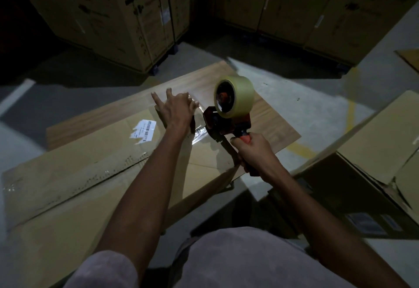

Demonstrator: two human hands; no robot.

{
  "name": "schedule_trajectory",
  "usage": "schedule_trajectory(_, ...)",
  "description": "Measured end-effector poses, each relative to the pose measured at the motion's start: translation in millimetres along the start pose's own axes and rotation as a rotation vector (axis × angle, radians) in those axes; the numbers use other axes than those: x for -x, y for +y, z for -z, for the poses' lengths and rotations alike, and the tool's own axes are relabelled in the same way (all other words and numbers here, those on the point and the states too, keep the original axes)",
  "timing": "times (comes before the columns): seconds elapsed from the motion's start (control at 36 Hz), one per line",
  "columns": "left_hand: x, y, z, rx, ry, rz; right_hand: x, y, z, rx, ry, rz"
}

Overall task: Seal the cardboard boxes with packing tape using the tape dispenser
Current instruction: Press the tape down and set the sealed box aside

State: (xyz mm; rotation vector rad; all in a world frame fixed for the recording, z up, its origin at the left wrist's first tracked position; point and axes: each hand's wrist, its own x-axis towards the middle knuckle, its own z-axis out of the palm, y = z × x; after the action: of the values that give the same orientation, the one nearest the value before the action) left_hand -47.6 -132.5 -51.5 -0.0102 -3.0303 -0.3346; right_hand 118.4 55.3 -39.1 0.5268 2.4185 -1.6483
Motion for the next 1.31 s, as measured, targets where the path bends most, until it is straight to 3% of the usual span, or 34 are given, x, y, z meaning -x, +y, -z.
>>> schedule_trajectory(0.36,19,2,-15,-0.057,0.01,-0.151,8,8,-9,-0.071,0.048,-0.047)
schedule_trajectory(0.56,42,8,-8,0.117,0.034,-0.112,6,10,-8,-0.135,0.03,-0.052)
schedule_trajectory(0.72,46,10,-3,0.13,-0.043,0.033,3,11,-4,-0.094,0.012,-0.022)
schedule_trajectory(0.89,52,16,3,0.19,0.017,0.12,2,12,5,-0.064,-0.051,0.009)
schedule_trajectory(1.31,56,28,13,0.136,-0.001,0.159,26,36,24,-0.083,-0.099,0.028)
